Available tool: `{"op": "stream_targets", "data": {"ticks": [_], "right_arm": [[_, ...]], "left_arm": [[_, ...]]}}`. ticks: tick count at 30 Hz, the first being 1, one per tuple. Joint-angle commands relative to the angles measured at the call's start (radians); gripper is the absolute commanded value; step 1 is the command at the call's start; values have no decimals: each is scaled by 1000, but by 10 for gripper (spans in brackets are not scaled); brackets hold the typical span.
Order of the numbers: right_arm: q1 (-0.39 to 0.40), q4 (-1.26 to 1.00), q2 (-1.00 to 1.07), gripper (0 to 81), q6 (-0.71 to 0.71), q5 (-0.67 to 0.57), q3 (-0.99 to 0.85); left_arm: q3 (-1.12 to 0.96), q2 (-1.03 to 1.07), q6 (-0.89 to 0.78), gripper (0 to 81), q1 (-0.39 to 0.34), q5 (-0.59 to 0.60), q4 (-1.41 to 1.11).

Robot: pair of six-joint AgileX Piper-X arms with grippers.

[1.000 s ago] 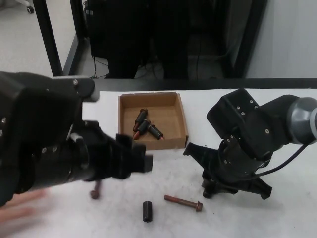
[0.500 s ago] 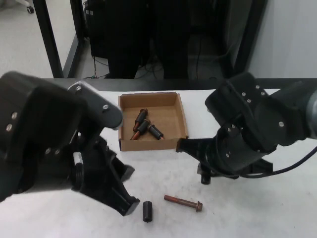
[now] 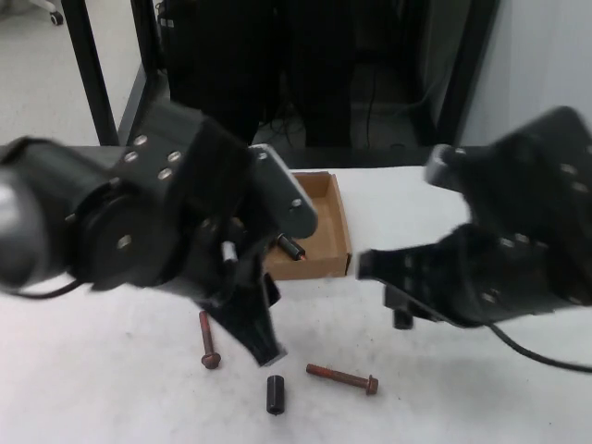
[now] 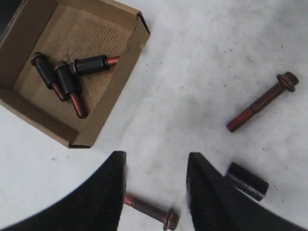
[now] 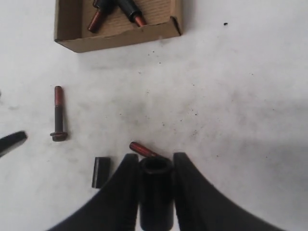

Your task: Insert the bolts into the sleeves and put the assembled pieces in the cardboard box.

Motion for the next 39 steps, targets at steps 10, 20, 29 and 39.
{"op": "stream_targets", "data": {"ticks": [10,20,29,39], "right_arm": [[2,-40,-405,2,-13,-99,198],[2,121,-582,2,-93,-128,244],[2,149,-675,2,-90,-160,299],[2,167,-774,2,-75,-174,368]], "left_arm": [[-162,157,154,389,-3,27,34],[-310,285,229,342,-16,67,160],[-335,380,281,342,-104,78,289],[-335,432,238,396,-205,93,349]]}}
